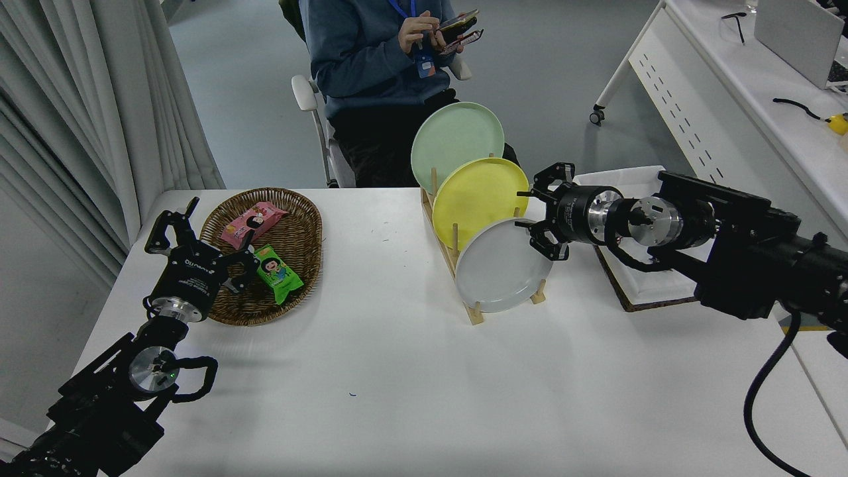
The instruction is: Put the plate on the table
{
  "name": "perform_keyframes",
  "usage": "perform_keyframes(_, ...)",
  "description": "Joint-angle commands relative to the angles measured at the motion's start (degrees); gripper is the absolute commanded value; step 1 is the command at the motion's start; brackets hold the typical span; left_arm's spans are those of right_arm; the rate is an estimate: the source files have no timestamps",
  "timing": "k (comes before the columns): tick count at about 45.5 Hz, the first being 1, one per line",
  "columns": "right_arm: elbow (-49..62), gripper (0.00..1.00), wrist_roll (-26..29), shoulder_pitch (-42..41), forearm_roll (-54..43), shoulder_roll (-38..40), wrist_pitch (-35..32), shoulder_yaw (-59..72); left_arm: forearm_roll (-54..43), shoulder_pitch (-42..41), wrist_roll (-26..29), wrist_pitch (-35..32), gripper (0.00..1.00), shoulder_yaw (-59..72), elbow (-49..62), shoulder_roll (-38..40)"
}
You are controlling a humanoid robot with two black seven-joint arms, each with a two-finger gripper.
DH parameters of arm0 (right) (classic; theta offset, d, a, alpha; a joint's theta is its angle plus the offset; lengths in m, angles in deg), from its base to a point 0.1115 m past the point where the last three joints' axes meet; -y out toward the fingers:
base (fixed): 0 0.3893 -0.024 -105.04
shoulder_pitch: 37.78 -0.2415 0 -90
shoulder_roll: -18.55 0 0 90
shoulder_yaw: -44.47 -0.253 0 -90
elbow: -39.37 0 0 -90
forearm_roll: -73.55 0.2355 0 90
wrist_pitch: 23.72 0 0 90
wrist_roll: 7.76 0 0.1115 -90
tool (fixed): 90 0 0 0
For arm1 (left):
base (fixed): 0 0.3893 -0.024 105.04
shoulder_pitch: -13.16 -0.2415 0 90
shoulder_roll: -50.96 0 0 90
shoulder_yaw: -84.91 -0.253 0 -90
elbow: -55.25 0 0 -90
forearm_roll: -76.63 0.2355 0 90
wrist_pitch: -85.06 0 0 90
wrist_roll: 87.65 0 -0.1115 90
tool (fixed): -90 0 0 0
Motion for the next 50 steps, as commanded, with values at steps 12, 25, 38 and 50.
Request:
perform_keyframes(12,-0.2,0.44,1.3,0.1,0.1,-0.3,0.7,-0.5,0.0,0.1,0.0,0.0,1.00,0.0,0.0,0.0)
perform_keyframes(25,-0.2,0.42,1.7,0.0,0.1,-0.5,0.7,-1.0,0.0,0.0,0.0,0.0,1.00,0.1,0.0,0.0)
perform_keyframes(38,-0.3,0.33,2.1,-0.1,0.1,-1.1,1.1,-1.6,0.0,0.0,0.0,0.0,1.00,0.0,0.0,0.0)
perform_keyframes(50,-0.3,0.32,3.1,-0.1,0.1,-1.1,1.5,-1.7,0.0,0.0,0.0,0.0,1.00,0.1,0.0,0.0)
